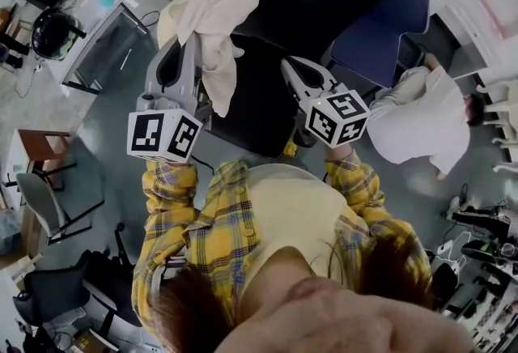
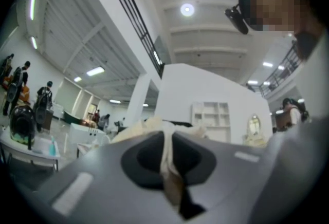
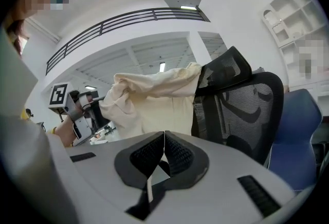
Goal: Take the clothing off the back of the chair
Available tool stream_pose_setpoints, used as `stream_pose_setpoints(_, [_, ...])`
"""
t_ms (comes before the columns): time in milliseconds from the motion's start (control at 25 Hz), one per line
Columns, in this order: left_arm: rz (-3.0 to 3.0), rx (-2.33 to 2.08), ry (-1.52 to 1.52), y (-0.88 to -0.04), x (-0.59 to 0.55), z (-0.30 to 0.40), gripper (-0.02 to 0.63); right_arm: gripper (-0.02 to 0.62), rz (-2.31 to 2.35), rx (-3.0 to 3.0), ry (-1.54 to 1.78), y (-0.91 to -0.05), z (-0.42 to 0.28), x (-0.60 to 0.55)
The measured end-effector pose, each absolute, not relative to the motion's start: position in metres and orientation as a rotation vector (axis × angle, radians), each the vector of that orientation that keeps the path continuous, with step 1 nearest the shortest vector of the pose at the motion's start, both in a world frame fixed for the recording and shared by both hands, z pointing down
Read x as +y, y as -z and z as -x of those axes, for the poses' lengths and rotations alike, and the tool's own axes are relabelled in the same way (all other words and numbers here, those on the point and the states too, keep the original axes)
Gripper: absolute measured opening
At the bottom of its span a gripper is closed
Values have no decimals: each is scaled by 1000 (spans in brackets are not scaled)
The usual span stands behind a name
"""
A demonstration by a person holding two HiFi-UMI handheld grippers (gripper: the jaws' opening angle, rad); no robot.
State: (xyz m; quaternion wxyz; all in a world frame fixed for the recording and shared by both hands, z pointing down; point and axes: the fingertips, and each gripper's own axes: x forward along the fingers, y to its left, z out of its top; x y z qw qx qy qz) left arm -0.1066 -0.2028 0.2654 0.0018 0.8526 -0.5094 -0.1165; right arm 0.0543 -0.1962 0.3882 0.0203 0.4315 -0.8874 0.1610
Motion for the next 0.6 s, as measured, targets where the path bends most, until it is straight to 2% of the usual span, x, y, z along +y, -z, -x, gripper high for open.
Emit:
stream_pose_setpoints(320, [-2632,-1549,366,-282,-164,123,15,14,-1325,-2760,-473,-383,-35,-189])
stream_pose_setpoints(600, [-2713,-1585,487,-242,-126,132,14,14,-1307,-2764,-467,-383,-27,-186])
